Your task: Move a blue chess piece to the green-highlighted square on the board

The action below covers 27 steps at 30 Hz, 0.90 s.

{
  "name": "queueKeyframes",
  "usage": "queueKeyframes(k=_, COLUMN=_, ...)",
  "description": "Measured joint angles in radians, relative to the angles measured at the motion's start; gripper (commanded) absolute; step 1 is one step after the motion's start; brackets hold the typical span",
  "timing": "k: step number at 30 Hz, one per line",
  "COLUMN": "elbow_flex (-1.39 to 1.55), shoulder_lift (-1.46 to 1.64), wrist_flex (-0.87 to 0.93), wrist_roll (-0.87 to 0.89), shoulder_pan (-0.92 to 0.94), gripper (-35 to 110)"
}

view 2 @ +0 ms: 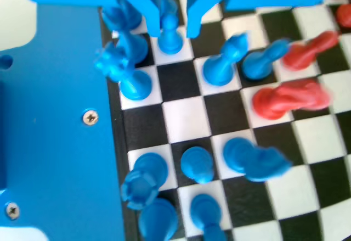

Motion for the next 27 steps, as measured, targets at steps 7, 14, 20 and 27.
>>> queueKeyframes(k=7, elbow_flex=0.000, shoulder_lift=-0.017, wrist_flex=-0.017, wrist_roll=0.000, shoulder_pan=-0.018, gripper=8)
queueKeyframes(k=14, elbow_flex=0.000, shoulder_lift=-0.034, wrist_flex=-0.028, wrist_roll=0.015, shoulder_pan=-0.015, gripper=7)
queueKeyframes(k=20, elbow_flex=0.003, shoulder_lift=-0.038, wrist_flex=-0.074, wrist_roll=0.009, shoulder_pan=-0.014, gripper=3)
queueKeyframes(k=27, elbow_flex=0.012, shoulder_lift=-0.038, wrist_flex=-0.110, wrist_roll=0.008, shoulder_pan=-0.014, gripper=1)
